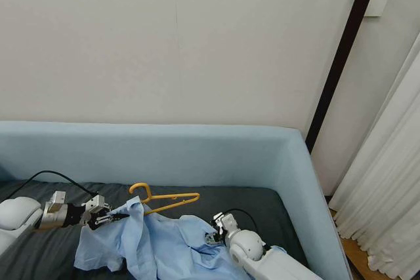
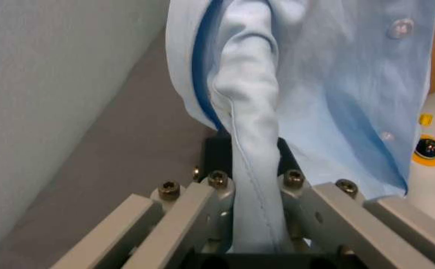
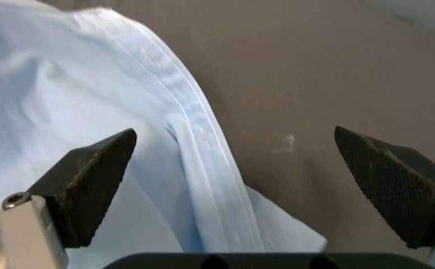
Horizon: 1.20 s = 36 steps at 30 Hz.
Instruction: Pick up the clothes from the sofa and hang them on the clothes hanger.
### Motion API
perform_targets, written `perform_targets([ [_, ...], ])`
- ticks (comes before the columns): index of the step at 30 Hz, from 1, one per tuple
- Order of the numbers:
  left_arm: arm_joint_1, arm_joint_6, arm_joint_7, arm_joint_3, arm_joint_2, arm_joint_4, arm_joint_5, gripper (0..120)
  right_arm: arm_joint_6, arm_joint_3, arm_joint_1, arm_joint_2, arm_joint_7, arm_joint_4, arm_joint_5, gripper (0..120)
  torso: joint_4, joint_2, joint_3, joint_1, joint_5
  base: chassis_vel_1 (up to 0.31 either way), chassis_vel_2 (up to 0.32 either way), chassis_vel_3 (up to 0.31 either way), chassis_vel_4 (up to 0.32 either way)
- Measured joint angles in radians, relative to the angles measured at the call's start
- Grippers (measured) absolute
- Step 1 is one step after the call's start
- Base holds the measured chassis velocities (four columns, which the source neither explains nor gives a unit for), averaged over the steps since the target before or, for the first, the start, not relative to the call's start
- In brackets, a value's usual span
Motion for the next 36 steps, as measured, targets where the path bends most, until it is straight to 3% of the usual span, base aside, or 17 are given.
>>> perform_targets([
  [9,-0.002,-0.001,0.0,-0.002,0.01,-0.014,-0.001,2,-0.011,0.049,0.053,0.099,-0.165,-0.226,-0.031,100,0.0001,0.0,0.0,0.0,0.0001,0.0,0.0,0.0,0.0],
  [17,-0.003,-0.007,0.0,0.0,0.008,-0.002,-0.001,2,-0.003,0.083,0.055,0.119,-0.246,-0.305,-0.093,97,-0.0002,0.0,0.0,0.0,0.0001,0.0,0.0,0.0,0.0],
  [21,-0.008,-0.01,0.0,0.006,0.002,0.006,0.0,2,0.002,0.085,0.05,0.124,-0.258,-0.306,-0.097,86,0.0001,0.0,0.0,0.0,0.0001,0.0,0.0,0.0,0.0],
  [36,-0.028,-0.019,0.002,0.021,-0.015,0.029,0.013,2,0.065,0.075,0.04,0.119,-0.321,-0.306,-0.158,27,0.0,0.0,0.0,0.0,0.0001,0.0,0.0,0.0,0.0],
])
